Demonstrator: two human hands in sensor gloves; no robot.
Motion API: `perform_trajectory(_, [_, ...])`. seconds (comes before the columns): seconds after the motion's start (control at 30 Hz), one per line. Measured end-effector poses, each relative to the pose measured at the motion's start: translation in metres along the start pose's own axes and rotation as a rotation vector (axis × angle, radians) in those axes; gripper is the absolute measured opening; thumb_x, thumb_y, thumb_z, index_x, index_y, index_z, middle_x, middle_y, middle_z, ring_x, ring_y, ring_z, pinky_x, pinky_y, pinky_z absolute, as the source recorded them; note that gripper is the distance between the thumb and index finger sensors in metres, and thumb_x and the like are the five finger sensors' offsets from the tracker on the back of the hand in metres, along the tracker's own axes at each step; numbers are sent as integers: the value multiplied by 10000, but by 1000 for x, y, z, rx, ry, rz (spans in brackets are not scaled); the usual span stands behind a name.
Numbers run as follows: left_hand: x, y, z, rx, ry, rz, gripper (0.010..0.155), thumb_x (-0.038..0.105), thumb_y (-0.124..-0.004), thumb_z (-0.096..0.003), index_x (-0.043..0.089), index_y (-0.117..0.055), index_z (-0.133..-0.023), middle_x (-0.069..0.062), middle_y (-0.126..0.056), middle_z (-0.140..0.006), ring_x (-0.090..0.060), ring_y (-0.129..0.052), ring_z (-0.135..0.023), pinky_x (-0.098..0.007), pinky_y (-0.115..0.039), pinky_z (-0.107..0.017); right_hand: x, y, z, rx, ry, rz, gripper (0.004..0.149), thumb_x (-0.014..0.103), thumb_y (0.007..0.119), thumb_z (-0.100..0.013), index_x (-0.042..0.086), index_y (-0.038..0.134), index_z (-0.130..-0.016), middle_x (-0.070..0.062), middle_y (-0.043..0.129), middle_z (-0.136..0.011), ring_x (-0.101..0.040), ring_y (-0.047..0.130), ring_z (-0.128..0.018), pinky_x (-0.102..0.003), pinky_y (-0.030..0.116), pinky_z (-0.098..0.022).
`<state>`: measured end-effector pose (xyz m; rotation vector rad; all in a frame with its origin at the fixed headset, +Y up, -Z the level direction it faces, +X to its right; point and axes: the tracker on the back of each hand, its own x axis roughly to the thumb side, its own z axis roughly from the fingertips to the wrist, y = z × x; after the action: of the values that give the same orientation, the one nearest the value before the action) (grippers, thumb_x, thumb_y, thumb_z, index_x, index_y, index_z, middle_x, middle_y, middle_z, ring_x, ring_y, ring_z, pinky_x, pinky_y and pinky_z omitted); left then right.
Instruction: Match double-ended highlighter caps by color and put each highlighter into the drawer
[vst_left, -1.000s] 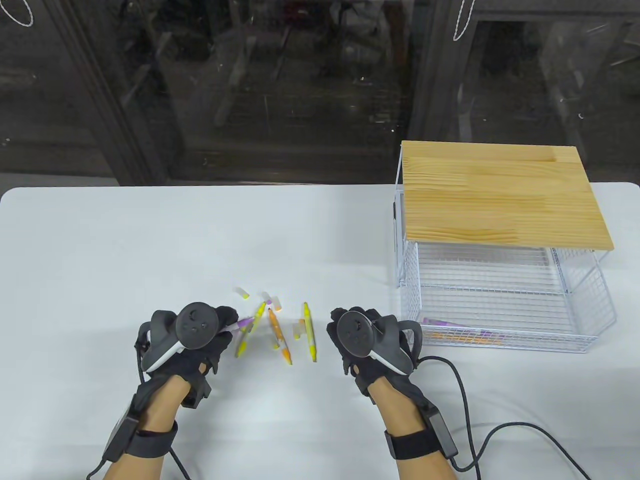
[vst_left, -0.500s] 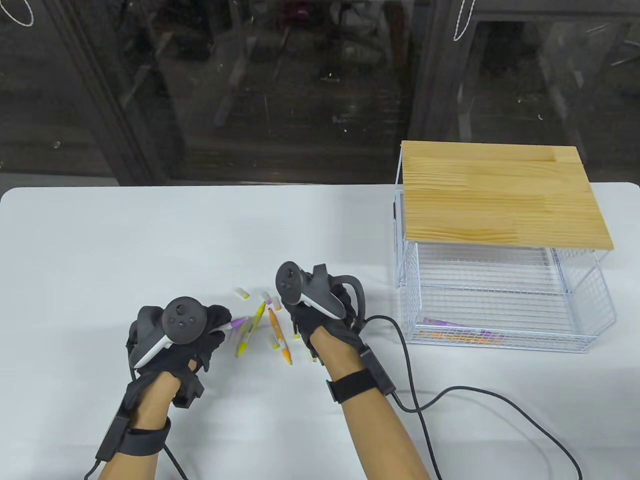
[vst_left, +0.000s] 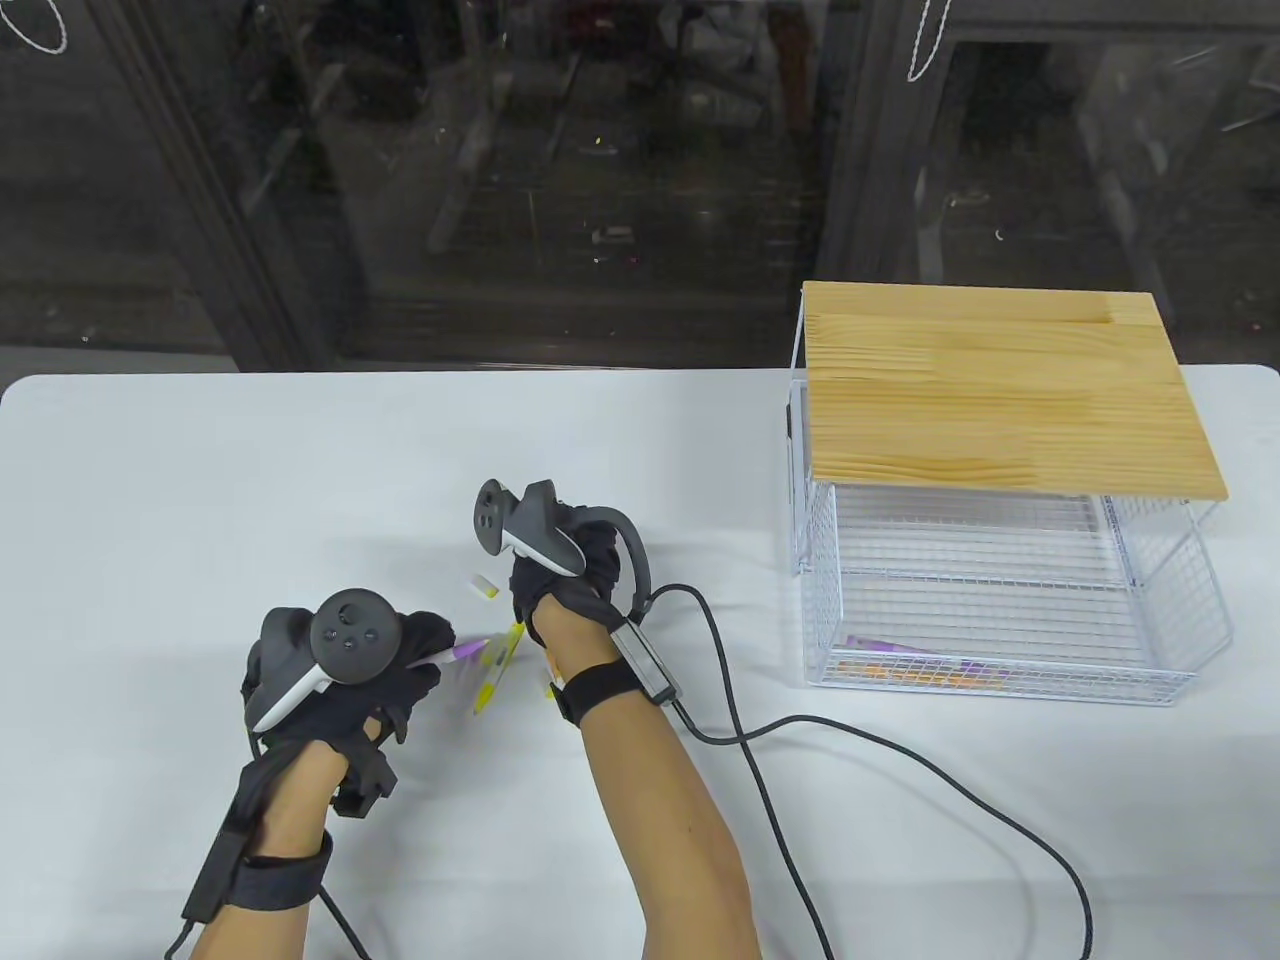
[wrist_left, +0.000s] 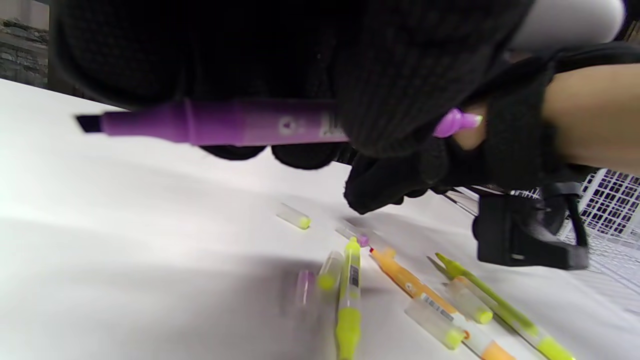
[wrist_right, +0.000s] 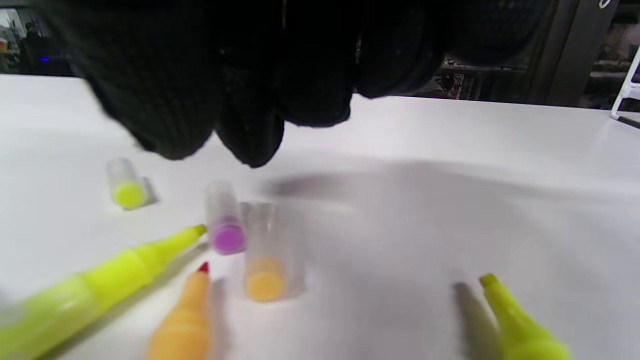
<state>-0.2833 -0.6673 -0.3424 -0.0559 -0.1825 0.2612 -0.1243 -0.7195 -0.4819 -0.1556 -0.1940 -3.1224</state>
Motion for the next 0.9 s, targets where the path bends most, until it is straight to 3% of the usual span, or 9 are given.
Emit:
perform_trajectory(0.13, [1, -1, -1, -6, -3, -9, 492, 324, -938, -361, 316, -882, -850, 18, -1003, -821, -327, -992, -663, -546, -844, -453, 7, 5, -10, 25, -7, 9, 356, 493, 968, -341, 331, 1022, -653, 50, 964, -670, -288, 843, -628, -493, 721, -518])
perform_trajectory(0.37, [0, 0, -1, -4, -2, 1, 493, 324, -938, -361, 316, -881, -851, 19, -1003, -821, -329, -990, -664, -545, -844, -453, 16, 9, -21, 26, 9, 59, 336, 477, 980, -338, 321, 1030, -631, 45, 968, -652, -287, 841, -630, -497, 716, -522])
perform_trajectory(0.57, [0, 0, -1, -12, -4, -1, 491, 325, -937, -362, 318, -882, -850, 17, -1002, -822, -328, -991, -664, -545, -844, -453, 17, 13, -27, -9, 17, 16, 346, 486, 960, -342, 313, 1029, -635, 40, 967, -650, -288, 845, -626, -496, 719, -519])
perform_trajectory(0.7, [0, -1, -1, -15, -1, 2, 493, 325, -936, -363, 316, -880, -852, 17, -1002, -822, -327, -991, -664, -545, -843, -454, 18, 14, -25, 27, 19, 37, 398, 505, 970, -333, 310, 1006, -678, 36, 944, -692, -297, 825, -654, -507, 701, -537])
perform_trajectory(0.9, [1, -1, -1, -18, -1, -2, 491, 324, -936, -362, 316, -882, -850, 16, -1003, -821, -329, -991, -662, -545, -844, -454, 17, 13, -25, 58, 14, 6, 372, 425, 970, -358, 263, 990, -691, -5, 922, -710, -314, 797, -678, -523, 672, -557])
